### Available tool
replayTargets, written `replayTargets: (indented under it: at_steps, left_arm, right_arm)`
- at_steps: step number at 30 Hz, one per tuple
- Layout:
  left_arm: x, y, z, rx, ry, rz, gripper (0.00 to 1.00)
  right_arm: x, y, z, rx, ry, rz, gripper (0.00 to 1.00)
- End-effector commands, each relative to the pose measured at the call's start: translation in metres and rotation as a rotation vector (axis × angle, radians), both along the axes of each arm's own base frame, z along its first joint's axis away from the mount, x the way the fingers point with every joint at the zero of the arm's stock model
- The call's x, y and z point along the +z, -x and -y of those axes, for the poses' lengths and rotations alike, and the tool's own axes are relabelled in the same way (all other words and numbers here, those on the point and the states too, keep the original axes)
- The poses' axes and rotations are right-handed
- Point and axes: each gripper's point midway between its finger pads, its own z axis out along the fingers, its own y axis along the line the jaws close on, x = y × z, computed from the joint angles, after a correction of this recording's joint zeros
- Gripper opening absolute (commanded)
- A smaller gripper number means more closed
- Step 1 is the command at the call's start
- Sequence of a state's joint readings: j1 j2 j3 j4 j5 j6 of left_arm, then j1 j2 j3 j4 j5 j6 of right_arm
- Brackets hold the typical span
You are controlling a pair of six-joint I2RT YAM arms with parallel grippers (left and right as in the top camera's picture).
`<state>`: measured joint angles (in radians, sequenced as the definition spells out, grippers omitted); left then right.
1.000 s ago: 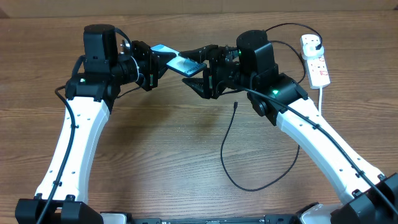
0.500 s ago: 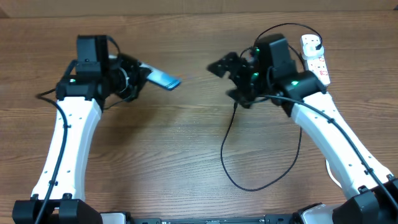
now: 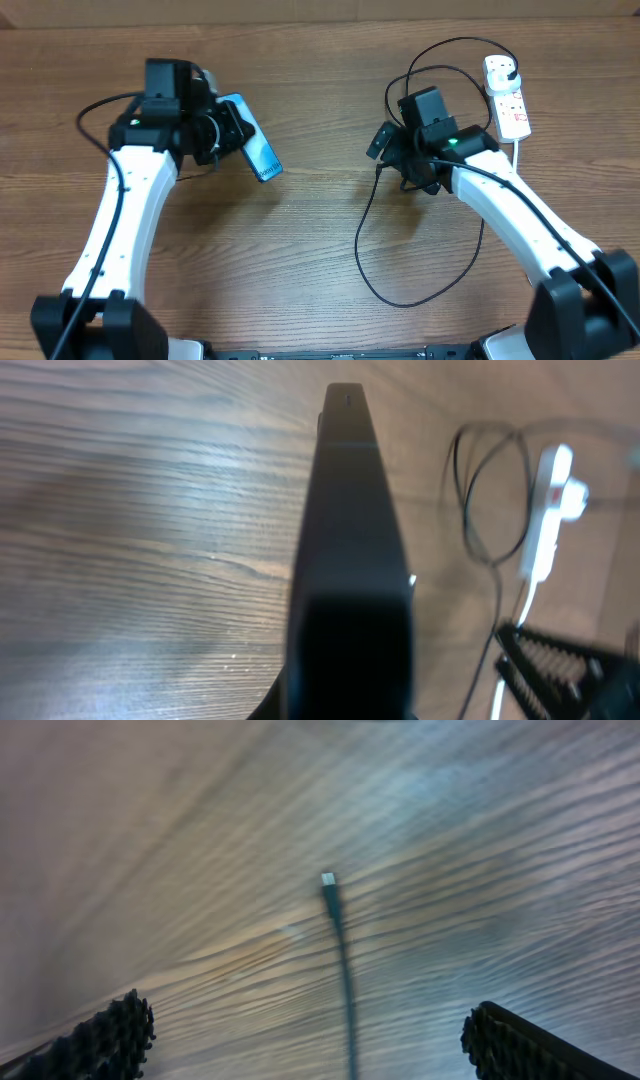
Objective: Plug charger to phone and switch on socket
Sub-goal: 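Move the right gripper down over the black USB-C cable plug, then grasp the cable plug with the right gripper and lift it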
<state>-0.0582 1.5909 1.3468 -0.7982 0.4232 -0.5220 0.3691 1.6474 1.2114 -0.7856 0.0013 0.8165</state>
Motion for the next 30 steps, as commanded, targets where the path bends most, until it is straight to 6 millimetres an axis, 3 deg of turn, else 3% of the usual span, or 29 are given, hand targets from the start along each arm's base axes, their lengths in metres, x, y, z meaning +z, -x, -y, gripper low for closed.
replayTargets:
  at_steps: [1,6,11,16,22,30]
  left_arm:
    - [-0.016,-0.002,0.009,-0.138,-0.023,0.012,0.04]
    - [-0.037,0.006,0.018,-0.166,0.036,-0.085,0.04]
    - [-0.042,0.006,0.023,-0.177,0.055,-0.098,0.04]
    - [-0.042,0.007,0.023,-0.177,0.055,-0.104,0.04]
    - [-0.042,0.007,0.023,-0.177,0.056,-0.105,0.04]
    - [-0.042,0.007,0.023,-0.177,0.055,-0.104,0.04]
  right_arm:
    - [-0.022,0.001,0.004,0.018,0.059,-0.03,0.97]
    - [-0.038,-0.002,-0.006,0.067,0.073,-0.037,0.65]
    - [-0.063,-0.002,-0.006,0.076,0.116,-0.077,0.52]
    - [-0.071,-0.009,-0.006,0.074,0.125,-0.067,0.38]
    - [-0.07,-0.013,-0.006,0.08,0.136,-0.044,0.37]
    - [-0.075,-0.016,-0.009,0.222,0.181,-0.023,0.35]
